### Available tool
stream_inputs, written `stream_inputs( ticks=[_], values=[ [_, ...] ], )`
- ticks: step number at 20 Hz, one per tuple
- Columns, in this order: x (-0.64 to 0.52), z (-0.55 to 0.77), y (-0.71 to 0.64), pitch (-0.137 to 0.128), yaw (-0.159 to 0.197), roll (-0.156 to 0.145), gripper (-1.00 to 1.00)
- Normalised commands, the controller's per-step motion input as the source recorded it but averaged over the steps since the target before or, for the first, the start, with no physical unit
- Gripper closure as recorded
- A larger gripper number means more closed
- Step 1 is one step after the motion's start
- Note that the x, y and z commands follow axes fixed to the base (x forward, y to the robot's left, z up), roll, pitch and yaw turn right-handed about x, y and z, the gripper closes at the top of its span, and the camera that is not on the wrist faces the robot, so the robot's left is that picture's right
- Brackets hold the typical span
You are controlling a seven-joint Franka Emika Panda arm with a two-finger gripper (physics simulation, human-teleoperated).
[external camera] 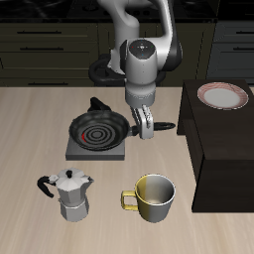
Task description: Place the frying pan on the top layer of the shelf and place the moka pot on the stove
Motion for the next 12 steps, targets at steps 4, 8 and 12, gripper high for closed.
stream_inputs(
  ticks=[4,8,12],
  values=[
    [-0.10,-0.23,-0.04,0.016,-0.010,-0.016,-1.00],
    [-0.30,-0.21,-0.02,-0.004,-0.038,-0.008,-1.00],
    [-0.26,-0.10,-0.07,-0.022,-0.059,0.020,-1.00]
  ],
)
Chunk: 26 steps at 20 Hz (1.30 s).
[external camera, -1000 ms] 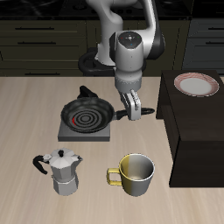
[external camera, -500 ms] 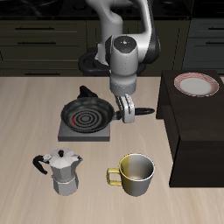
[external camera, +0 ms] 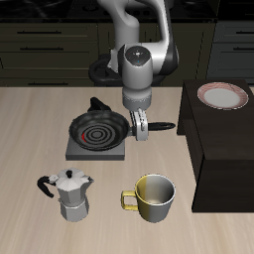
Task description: Place the frying pan on the top layer of the shelf and place the moka pot on the stove
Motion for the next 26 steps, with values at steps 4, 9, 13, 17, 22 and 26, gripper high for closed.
stream_inputs(
  ticks=[4,9,13,17,22,26],
  values=[
    [-0.04,-0.01,0.00,-0.023,0.013,0.018,-1.00],
    [0.09,-0.17,0.20,0.044,0.026,0.031,-1.00],
    [0.10,-0.21,0.41,0.036,0.035,0.078,-1.00],
    [0.17,-0.31,0.12,0.051,-0.004,0.041,-1.00],
    [0.15,-0.15,0.05,-0.006,0.046,0.020,-1.00],
    [0.06,0.02,-0.03,-0.028,-0.004,0.014,1.00]
  ],
)
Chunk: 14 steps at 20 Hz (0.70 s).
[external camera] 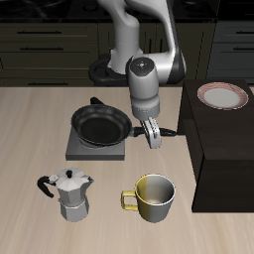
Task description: Place the frying pan on the top layer of the shelf and place the moka pot on the stove
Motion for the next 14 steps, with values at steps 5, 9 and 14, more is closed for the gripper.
stream_inputs(
  ticks=[5,9,14],
  values=[
    [0.06,0.05,-0.13,-0.007,-0.017,-0.002,1.00],
    [0.03,0.12,-0.19,-0.009,0.003,-0.034,1.00],
    [-0.03,0.11,-0.13,-0.024,0.045,-0.034,1.00]
  ],
)
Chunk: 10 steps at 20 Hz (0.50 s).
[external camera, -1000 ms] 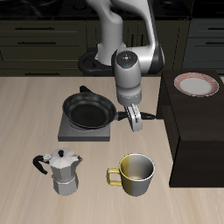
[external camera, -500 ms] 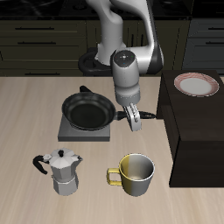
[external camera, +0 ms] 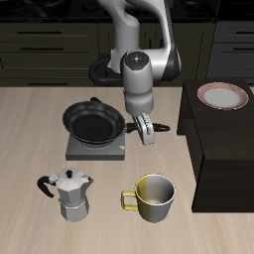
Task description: Place the frying pan on the top layer of the shelf and place the moka pot on the stove
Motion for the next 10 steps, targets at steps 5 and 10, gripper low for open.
stream_inputs(
  ticks=[5,10],
  values=[
    [-0.02,0.06,-0.10,0.015,0.099,-0.035,1.00],
    [0.04,0.08,-0.01,0.052,0.229,0.043,1.00]
  ],
)
